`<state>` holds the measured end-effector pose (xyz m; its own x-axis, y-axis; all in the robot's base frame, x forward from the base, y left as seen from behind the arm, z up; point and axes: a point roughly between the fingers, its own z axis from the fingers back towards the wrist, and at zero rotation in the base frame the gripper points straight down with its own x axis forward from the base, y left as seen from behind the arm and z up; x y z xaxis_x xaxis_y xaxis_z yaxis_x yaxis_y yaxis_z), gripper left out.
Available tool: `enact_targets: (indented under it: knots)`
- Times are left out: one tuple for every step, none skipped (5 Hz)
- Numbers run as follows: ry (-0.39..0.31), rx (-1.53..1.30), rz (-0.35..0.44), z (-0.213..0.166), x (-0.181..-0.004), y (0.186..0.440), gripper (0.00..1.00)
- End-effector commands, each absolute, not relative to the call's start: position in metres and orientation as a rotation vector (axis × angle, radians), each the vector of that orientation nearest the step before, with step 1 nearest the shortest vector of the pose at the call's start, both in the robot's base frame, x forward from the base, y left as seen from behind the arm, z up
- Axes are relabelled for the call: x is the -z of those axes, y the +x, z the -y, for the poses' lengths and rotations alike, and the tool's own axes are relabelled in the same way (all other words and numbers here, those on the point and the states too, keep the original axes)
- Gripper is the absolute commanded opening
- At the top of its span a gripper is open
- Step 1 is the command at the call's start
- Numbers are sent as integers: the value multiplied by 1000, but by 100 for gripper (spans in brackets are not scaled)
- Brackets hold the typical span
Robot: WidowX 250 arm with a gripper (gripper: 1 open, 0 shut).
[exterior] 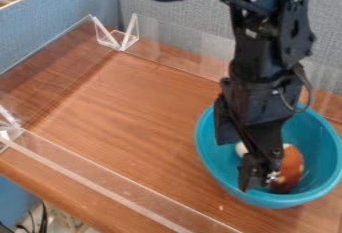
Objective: Put the mushroom in the blue bowl
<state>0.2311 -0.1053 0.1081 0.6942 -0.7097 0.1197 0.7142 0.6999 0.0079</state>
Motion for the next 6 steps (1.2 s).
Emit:
enact_targets:
  knots:
    - [-46,831,152,105,-121,227,100]
    - [-50,857,141,111,-112,231,100]
    - [-55,882,132,117,-104,235,100]
    - [-40,817,124,114,-105,242,100]
    - [-29,756,127,111,-112,242,100]
    - [-22,698,131,109,-118,242,100]
